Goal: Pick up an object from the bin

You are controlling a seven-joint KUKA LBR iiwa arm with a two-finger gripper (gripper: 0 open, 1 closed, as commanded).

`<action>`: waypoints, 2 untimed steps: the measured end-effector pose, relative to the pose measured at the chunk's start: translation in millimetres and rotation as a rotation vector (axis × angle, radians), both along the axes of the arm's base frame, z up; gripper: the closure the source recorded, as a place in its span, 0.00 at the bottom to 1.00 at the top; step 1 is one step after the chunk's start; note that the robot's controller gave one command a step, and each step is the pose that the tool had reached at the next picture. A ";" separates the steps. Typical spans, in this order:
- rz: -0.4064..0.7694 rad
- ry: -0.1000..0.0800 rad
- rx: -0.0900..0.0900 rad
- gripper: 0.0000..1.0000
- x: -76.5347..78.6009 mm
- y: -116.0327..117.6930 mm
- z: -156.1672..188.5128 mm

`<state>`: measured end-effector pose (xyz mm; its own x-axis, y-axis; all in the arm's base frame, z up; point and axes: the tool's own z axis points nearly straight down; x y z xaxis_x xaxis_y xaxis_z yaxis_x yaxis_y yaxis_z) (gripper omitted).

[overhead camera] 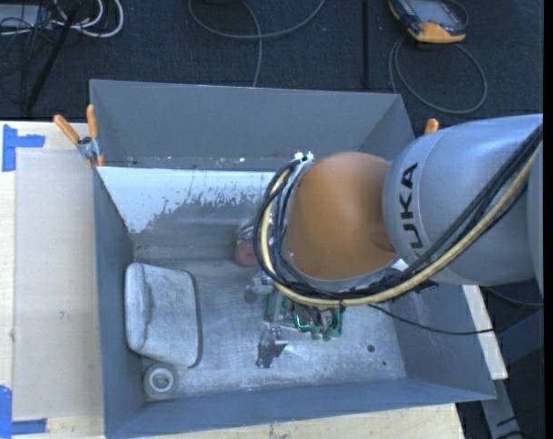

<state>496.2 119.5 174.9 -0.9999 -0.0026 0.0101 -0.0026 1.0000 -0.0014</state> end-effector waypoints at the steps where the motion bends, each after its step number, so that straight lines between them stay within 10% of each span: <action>1: -0.071 -0.005 -0.002 0.00 32.2 -64.5 -45.6; 2: -0.111 -0.027 0.006 0.00 52.6 -70.1 -101.1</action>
Offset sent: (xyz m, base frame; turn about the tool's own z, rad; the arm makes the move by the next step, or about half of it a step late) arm 0.0319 -0.0603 -0.0420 0.0645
